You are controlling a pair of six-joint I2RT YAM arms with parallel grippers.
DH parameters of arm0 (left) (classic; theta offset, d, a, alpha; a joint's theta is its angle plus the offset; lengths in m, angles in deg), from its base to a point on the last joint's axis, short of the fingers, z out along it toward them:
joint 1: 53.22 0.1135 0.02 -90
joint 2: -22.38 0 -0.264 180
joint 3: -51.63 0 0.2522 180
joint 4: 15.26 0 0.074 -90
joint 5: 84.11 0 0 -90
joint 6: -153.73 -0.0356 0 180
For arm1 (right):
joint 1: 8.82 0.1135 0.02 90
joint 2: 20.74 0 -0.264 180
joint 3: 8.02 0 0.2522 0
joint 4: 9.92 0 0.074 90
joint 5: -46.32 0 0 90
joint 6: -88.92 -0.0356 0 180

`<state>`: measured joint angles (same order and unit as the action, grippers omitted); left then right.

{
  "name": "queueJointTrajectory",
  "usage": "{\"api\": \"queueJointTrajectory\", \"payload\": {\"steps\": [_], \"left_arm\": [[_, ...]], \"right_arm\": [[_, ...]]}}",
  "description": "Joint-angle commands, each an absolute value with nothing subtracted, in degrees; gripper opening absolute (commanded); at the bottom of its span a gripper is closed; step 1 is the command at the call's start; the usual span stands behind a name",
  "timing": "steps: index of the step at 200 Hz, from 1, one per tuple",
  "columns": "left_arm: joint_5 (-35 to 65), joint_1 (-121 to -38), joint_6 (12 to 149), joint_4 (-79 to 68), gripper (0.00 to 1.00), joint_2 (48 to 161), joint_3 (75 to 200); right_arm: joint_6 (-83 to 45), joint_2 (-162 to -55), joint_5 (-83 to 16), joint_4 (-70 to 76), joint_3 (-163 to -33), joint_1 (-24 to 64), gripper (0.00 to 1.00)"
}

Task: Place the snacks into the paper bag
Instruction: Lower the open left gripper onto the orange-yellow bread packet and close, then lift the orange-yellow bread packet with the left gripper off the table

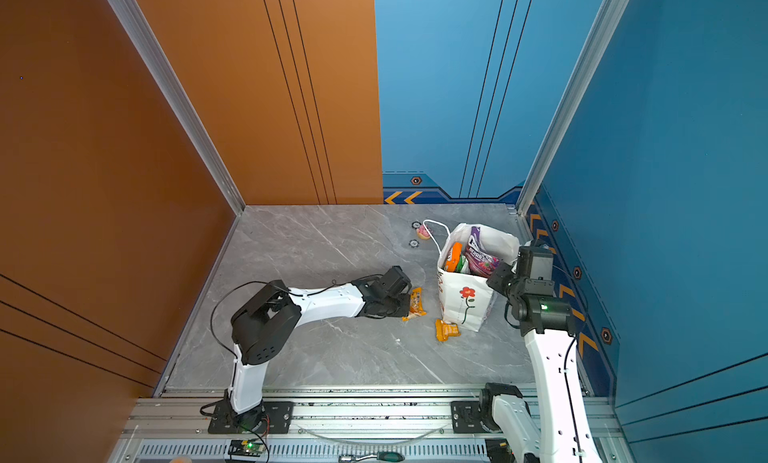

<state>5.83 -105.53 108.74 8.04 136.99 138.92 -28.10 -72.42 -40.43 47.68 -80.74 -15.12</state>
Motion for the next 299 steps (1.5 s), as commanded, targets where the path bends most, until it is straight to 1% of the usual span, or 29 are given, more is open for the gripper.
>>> {"api": "queueJointTrajectory", "payload": {"steps": [1, 48, 77, 113, 147, 198, 233, 261, 299], "left_arm": [[2.4, -104.7, 109.4, 3.2, 0.00, 133.3, 134.5], [-0.2, -103.4, 110.5, -6.5, 0.00, 124.3, 122.7], [-3.2, -102.7, 110.3, -9.9, 0.00, 118.0, 116.8], [-6.7, -101.6, 108.4, -11.5, 0.00, 110.5, 112.6], [-8.3, -100.2, 106.7, -11.4, 0.00, 105.4, 111.1], [-8.7, -98.3, 104.4, -8.5, 0.00, 99.6, 112.8], [-8.8, -97.7, 100.8, -5.4, 0.00, 96.9, 117.6], [-8.0, -98.1, 97.7, -3.8, 0.00, 96.6, 122.4], [-7.8, -100.7, 93.6, -2.1, 0.00, 99.1, 130.2]], "right_arm": [[-28.0, -72.3, -40.2, 47.3, -79.9, -14.6, 0.00], [-27.4, -72.1, -41.6, 48.0, -80.4, -14.4, 0.00], [-27.4, -72.3, -41.1, 48.0, -80.4, -14.3, 0.00], [-27.6, -72.3, -41.1, 48.0, -80.5, -14.0, 0.00], [-27.5, -72.3, -41.1, 47.9, -80.4, -13.9, 0.00], [-27.4, -72.3, -41.2, 48.0, -80.7, -13.8, 0.00], [-27.5, -72.7, -41.3, 48.5, -81.2, -13.6, 0.00], [-27.9, -72.6, -41.3, 48.3, -81.2, -13.2, 0.00], [-27.8, -72.9, -41.5, 48.5, -81.8, -12.9, 0.00]]}}
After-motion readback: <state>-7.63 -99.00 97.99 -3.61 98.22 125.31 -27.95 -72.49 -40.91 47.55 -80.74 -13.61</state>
